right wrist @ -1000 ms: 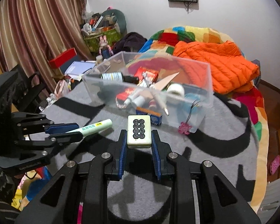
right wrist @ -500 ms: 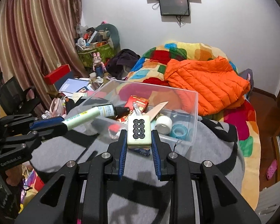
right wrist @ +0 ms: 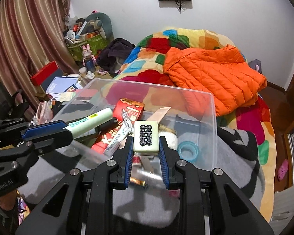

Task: Organize objects
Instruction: 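Lower the green tube and mahjong tile into the box and open both grippers, then grasp the pink charm with the right gripper while the left gripper grasps the blue box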

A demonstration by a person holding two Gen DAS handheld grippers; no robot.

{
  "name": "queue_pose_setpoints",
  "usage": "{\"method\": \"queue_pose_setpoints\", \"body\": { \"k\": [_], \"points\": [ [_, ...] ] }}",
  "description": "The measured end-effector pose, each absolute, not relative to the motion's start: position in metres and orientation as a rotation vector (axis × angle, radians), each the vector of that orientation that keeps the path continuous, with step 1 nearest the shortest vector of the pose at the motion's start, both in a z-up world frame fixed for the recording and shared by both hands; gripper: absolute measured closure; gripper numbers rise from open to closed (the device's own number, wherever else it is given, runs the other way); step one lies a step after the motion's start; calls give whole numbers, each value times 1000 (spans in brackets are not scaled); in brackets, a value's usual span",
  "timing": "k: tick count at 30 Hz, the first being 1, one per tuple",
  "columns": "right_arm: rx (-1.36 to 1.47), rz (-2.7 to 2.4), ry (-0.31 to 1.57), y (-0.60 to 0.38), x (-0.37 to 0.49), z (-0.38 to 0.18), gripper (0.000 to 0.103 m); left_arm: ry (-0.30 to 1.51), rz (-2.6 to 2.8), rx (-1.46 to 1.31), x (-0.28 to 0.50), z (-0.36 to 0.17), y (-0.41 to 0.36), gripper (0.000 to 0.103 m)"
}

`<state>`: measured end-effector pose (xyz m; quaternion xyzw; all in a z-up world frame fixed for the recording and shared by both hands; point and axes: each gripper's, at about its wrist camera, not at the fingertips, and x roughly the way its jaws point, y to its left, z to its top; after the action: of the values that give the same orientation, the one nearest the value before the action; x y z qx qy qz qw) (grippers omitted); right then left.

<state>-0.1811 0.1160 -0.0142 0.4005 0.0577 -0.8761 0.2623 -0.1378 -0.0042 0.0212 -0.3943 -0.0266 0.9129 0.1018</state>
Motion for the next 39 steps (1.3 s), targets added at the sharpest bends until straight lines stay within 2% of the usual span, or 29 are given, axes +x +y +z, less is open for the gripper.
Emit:
{"method": "queue_pose_setpoints", "body": {
  "k": [11, 22, 24, 29, 32, 36, 39],
  "points": [
    [1127, -2360, 218, 104, -199, -29, 81, -56, 2675, -1238, -176, -2, 1, 88],
    [1035, -2404, 265, 119, -168, -8, 80, 47, 2739, -1107, -144, 18, 13, 87],
    [1018, -2422, 246, 128, -159, -3, 78, 52, 2758, -1079, -135, 24, 12, 83],
    [989, -2514, 185, 156, -138, 3, 68, 72, 2826, -993, -108, 33, 10, 62],
    [1022, -2539, 121, 172, -129, -3, 68, 55, 2838, -969, -95, 33, 9, 54],
    [1103, -2528, 47, 180, -122, -24, 68, 51, 2845, -980, -82, 25, 8, 51],
    [1159, -2529, 63, 176, -124, -41, 68, 40, 2828, -1019, -76, 12, 8, 49]
  ]
}}
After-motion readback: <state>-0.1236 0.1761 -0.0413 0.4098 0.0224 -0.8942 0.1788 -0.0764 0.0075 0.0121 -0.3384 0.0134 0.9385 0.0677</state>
